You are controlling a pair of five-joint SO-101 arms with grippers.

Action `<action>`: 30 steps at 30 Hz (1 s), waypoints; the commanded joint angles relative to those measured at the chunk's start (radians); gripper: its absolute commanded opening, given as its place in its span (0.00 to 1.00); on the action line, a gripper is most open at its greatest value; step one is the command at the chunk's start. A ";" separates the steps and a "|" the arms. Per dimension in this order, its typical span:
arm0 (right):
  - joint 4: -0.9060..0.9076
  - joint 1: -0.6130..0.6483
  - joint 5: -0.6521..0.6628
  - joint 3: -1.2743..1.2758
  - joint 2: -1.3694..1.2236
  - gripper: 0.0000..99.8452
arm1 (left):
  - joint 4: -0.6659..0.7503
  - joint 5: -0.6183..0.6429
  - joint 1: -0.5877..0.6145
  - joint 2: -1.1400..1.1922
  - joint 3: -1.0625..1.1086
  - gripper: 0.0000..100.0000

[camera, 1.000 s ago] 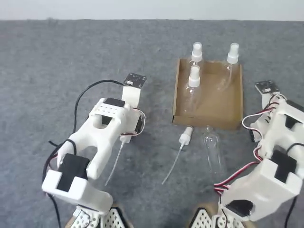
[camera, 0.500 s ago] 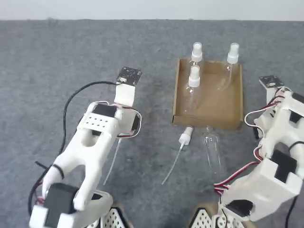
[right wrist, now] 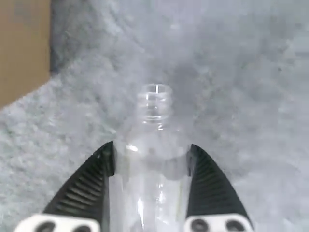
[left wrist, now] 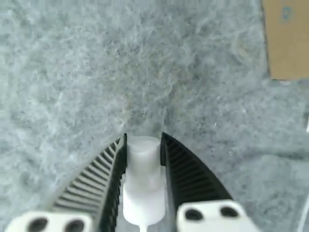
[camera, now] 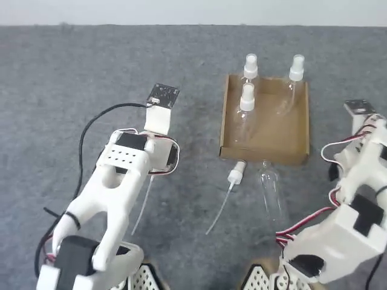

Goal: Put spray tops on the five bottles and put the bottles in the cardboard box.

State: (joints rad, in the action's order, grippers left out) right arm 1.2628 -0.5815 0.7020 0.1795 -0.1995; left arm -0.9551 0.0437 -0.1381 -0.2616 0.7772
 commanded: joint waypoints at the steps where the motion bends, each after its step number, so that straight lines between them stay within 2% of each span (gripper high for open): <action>1: 0.065 -0.001 0.005 -0.072 0.200 0.03 | -0.009 -0.003 0.003 -0.118 -0.015 0.05; 7: 0.176 0.127 -0.083 -0.071 0.509 0.03 | -0.066 -0.003 0.003 -0.307 -0.015 0.05; 12: 0.243 0.357 -0.204 -0.048 0.725 0.03 | -0.095 0.018 0.025 -0.486 -0.030 0.05; 18: 0.082 0.702 -0.359 0.230 0.990 0.03 | -0.129 0.083 0.106 -0.678 -0.191 0.05; 24: -0.111 1.017 -0.448 0.537 1.267 0.03 | -0.161 0.186 0.114 -0.717 -0.455 0.05; 30: -0.295 1.279 -0.529 0.732 1.308 0.03 | -0.089 0.301 0.114 -0.718 -0.567 0.05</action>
State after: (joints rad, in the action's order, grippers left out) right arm 1.0633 0.5938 0.2171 0.8715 1.0879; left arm -1.1132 0.2754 -0.0292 -0.9551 0.2908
